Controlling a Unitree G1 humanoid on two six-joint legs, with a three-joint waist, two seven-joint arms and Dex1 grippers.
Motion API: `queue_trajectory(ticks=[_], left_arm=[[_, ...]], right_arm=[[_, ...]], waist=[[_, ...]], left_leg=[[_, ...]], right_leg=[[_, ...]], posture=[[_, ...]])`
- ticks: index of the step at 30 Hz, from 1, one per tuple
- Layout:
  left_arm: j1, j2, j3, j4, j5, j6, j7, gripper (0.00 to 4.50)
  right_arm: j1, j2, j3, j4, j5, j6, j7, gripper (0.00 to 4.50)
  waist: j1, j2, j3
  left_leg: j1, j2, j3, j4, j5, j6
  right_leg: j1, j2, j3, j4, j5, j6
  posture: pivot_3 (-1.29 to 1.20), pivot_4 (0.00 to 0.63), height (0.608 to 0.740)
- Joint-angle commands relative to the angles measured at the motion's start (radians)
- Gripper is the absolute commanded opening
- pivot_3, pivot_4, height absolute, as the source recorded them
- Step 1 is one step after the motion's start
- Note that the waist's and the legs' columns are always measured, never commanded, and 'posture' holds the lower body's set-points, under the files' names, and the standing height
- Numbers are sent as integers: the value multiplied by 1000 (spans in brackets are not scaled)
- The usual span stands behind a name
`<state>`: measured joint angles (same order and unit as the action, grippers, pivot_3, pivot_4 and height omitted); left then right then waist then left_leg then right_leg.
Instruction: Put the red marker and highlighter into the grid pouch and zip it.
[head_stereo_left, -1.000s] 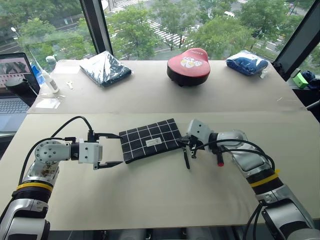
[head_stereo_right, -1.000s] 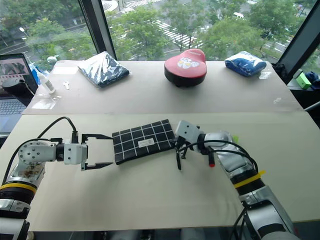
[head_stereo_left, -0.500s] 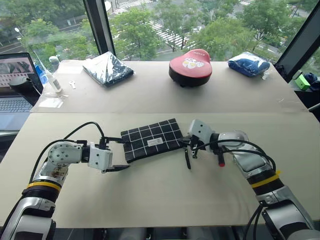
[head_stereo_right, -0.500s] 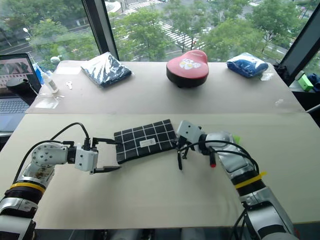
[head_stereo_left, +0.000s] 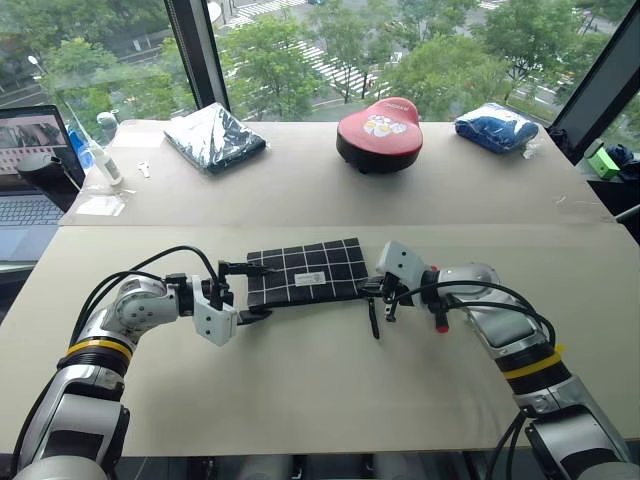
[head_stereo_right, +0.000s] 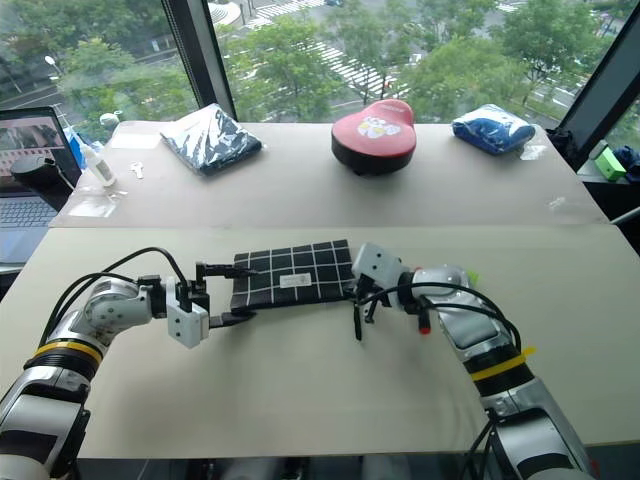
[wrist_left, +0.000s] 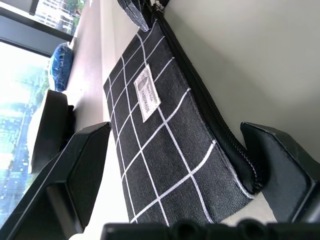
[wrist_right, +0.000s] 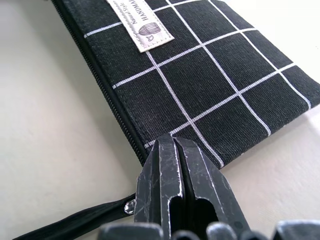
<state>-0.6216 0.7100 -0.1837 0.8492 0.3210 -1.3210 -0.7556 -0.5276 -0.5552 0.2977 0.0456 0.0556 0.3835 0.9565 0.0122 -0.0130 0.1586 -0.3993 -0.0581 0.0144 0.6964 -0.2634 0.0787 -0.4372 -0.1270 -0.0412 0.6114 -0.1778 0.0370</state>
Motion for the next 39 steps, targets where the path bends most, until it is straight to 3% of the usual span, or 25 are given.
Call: queue_trajectory(ticks=[1,16,19,29,39], left_arm=[[-42,30,-16,74,42,-66,69,4500],[-130,31,-89,222,167,-167,256,4500],[-144,26,-110,245,181,-170,278,3789],[-168,28,-173,309,194,-186,323,143],[-175,17,-210,358,141,-183,298,13]], right_arm=[[15,-10,-6,-18,8,24,14,44],[24,-28,-22,-50,21,45,19,44],[25,-30,-24,-54,22,47,19,0],[30,-33,-33,-64,26,51,21,0],[14,8,-96,-46,73,71,1,0]], waist=[[-2,0,0],[-1,0,0],[-1,0,0],[0,0,0],[-1,-1,0]], left_leg=[[0,0,0,0,0,0],[-1,0,2,0,0,0],[-1,0,2,0,0,0],[-1,0,2,0,0,0],[-1,0,2,0,0,0]], right_leg=[[0,0,0,0,0,0],[0,0,0,0,0,0],[0,-1,0,0,0,0],[0,-1,0,0,0,0],[0,-1,0,0,0,0]], posture=[[0,150,740],[0,150,740],[0,150,740],[0,150,740],[0,150,740]])
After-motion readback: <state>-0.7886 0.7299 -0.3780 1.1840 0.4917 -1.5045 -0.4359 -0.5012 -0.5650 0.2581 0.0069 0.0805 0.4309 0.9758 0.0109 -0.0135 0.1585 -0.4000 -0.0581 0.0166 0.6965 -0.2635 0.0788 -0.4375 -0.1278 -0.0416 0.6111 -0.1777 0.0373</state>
